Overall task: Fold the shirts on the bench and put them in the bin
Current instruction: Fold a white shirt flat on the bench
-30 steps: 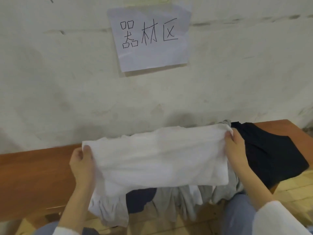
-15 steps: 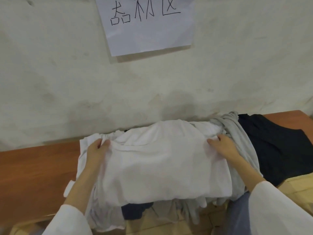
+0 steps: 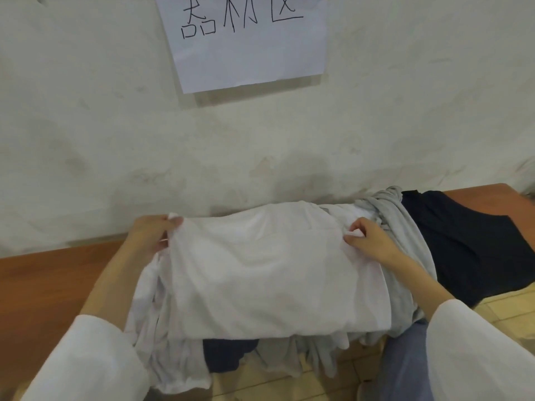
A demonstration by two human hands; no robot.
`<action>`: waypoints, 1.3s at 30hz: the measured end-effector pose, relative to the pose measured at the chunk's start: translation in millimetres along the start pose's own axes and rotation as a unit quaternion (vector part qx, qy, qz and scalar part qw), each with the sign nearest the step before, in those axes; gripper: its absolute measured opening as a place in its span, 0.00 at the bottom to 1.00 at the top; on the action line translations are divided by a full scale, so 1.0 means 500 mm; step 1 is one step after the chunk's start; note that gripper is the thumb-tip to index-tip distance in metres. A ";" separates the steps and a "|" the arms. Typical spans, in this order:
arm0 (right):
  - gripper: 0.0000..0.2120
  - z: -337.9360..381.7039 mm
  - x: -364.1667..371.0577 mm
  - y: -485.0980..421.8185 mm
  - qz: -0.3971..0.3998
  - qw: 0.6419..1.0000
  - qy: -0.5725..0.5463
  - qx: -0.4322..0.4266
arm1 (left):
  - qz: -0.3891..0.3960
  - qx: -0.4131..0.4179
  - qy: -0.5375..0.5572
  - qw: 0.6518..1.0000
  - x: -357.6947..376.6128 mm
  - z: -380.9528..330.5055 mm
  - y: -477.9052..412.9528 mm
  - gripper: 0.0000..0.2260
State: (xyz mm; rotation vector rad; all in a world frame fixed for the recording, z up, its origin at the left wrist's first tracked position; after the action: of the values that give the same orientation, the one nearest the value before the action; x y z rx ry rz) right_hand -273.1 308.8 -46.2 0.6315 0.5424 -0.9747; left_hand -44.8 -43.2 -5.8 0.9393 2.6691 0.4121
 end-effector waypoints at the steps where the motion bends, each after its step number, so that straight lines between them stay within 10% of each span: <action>1: 0.06 -0.001 -0.002 -0.003 -0.003 1.000 -0.011 0.001 | 0.000 -0.031 0.081 0.996 -0.013 -0.009 -0.007 0.01; 11: 0.16 -0.009 -0.013 -0.007 -0.024 0.982 -0.144 0.116 | 0.050 -0.122 0.058 0.990 0.003 0.081 -0.030 0.03; 16: 0.20 -0.006 -0.012 -0.018 -0.104 0.979 -0.142 0.100 | -0.047 -0.056 0.004 0.997 0.003 0.078 -0.038 0.05; 24: 0.12 0.010 -0.031 -0.021 0.069 0.854 -0.467 0.219 | 0.068 -0.164 -0.102 0.979 -0.024 0.112 0.012 0.28; 31: 0.19 0.012 -0.007 -0.041 -0.133 0.960 -0.244 0.024 | 0.035 -0.107 -0.072 0.991 -0.038 0.141 0.070 0.19; 36: 0.15 -0.021 0.000 -0.016 -0.091 0.921 -0.353 0.139 | 0.104 -0.183 -0.116 0.971 -0.043 0.141 0.141 0.26; 39: 0.08 -0.033 -0.017 0.039 -0.027 0.955 -0.267 0.123 | 0.148 -0.199 -0.119 0.961 -0.050 0.140 0.179 0.23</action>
State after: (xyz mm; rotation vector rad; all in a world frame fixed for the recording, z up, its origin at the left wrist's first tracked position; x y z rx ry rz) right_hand -262.1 333.1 -47.3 0.5430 -0.0435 -1.2197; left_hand 48.7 19.6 -34.4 1.1715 2.1228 0.8081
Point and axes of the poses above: each hand's wrist, its own y-axis away from the middle knuckle, its own x-axis out of the palm, z = x × y, the point moved 1 cm from there along -y, towards the middle knuckle
